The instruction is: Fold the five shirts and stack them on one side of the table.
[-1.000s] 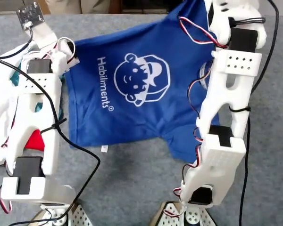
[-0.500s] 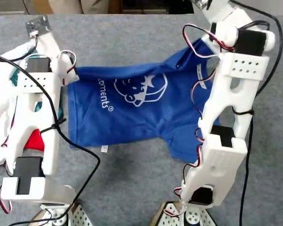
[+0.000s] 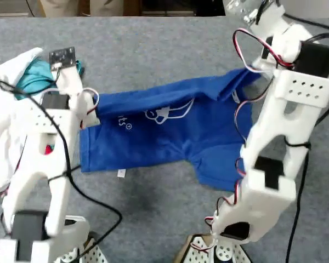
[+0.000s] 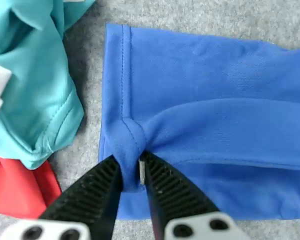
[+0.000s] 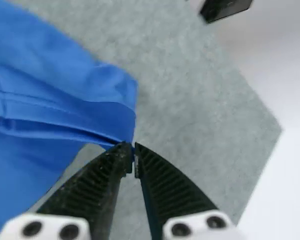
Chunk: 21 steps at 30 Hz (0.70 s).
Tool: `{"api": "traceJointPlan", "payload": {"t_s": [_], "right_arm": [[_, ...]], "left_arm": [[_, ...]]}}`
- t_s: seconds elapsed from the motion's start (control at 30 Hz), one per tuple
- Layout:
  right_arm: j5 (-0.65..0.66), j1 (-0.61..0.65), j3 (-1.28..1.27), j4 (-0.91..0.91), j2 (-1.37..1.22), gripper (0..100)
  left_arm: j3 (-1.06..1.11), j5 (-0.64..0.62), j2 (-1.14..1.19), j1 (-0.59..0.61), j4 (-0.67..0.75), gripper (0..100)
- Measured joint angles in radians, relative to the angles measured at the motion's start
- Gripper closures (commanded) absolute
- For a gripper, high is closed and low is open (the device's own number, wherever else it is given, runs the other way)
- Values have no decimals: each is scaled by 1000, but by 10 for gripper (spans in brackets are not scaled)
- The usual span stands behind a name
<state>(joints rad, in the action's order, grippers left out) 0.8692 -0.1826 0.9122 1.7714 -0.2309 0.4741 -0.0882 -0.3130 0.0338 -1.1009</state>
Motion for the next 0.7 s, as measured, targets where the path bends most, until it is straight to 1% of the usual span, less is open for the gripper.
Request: {"api": "traceJointPlan", "payload": {"t_s": [0.1, 0.27, 0.5, 0.6, 0.7], "right_arm": [[3, 3, -227, -29, 124, 995], [20, 2, -632, -155, 348, 995], [31, 2, -1209, -364, 729, 995], [41, -29, -1375, -391, 875, 995], [69, -64, -1468, -396, 980, 995]], "left_arm": [[84, 0, -44, 0, 51, 982], [172, -5, -54, 0, 72, 982], [207, -6, -58, 0, 77, 982], [229, -8, -69, 0, 77, 982], [247, -8, -69, 0, 57, 982]]}}
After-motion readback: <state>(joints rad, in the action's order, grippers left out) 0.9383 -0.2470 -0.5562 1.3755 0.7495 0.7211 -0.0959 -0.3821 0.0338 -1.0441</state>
